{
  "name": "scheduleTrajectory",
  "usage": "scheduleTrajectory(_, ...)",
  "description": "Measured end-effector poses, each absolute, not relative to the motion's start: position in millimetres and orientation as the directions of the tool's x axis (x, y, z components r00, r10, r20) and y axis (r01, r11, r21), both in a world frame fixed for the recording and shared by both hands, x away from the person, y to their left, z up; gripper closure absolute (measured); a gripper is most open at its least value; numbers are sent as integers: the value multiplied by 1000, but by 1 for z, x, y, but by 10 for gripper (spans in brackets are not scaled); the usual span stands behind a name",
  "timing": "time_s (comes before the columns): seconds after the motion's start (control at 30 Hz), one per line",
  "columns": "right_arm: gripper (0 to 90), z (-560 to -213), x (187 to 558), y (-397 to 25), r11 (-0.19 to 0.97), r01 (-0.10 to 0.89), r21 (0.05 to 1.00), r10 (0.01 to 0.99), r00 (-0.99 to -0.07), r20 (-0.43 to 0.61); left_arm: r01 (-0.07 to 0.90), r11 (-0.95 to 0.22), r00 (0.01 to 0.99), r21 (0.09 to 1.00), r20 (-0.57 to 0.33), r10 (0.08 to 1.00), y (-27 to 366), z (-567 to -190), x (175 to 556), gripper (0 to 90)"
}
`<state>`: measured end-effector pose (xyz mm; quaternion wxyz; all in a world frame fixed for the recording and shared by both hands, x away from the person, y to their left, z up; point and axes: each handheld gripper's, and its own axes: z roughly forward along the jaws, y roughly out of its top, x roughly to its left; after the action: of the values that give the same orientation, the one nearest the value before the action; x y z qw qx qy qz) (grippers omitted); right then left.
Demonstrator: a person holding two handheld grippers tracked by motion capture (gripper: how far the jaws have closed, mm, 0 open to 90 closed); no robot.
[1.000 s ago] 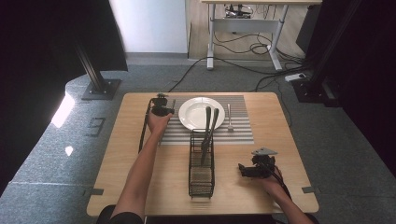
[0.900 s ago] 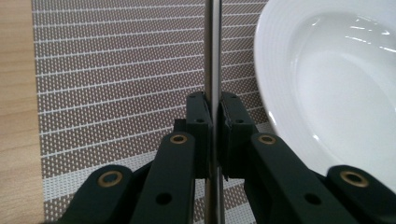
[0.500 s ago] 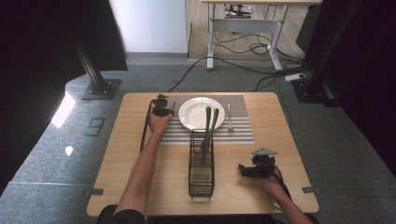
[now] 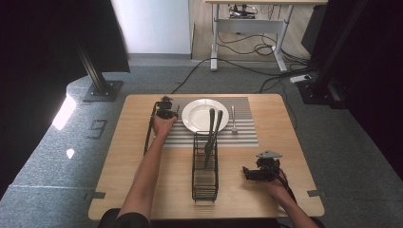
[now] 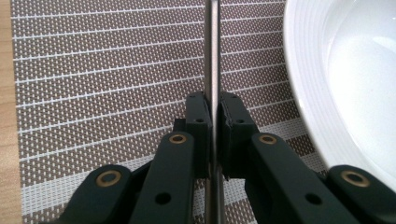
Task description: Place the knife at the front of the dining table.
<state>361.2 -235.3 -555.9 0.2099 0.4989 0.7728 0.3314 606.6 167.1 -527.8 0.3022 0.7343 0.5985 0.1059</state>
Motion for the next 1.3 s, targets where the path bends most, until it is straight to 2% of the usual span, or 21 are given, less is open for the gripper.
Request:
scheduleTrajectory(0.37,34,-556,361,-235,281,632,723,911,-413,6,810,-86,263,580,-229,937,171,-530,605,823)
scheduleTrajectory(0.5,37,-556,361,-235,281,631,723,911,-413,7,802,-90,266,590,-218,939,173,-530,604,821)
scheduleTrajectory(0.57,38,-556,360,-235,281,631,723,911,-413,7,797,-104,266,595,-192,945,174,-530,603,790)
scheduleTrajectory(0.77,38,-556,360,-235,281,631,723,911,-413,7,789,-107,281,605,-200,939,180,-530,600,779)
scheduleTrajectory(0.83,38,-556,360,-235,281,631,723,911,-413,7,785,-107,286,611,-203,936,181,-529,599,767)
scheduleTrajectory(1.0,39,-556,360,-235,280,632,723,911,-412,7,764,-133,316,632,-187,930,179,-523,595,659)
scheduleTrajectory(1.3,44,-556,360,-235,280,631,724,912,-410,4,764,-186,344,618,-146,928,182,-522,574,623)
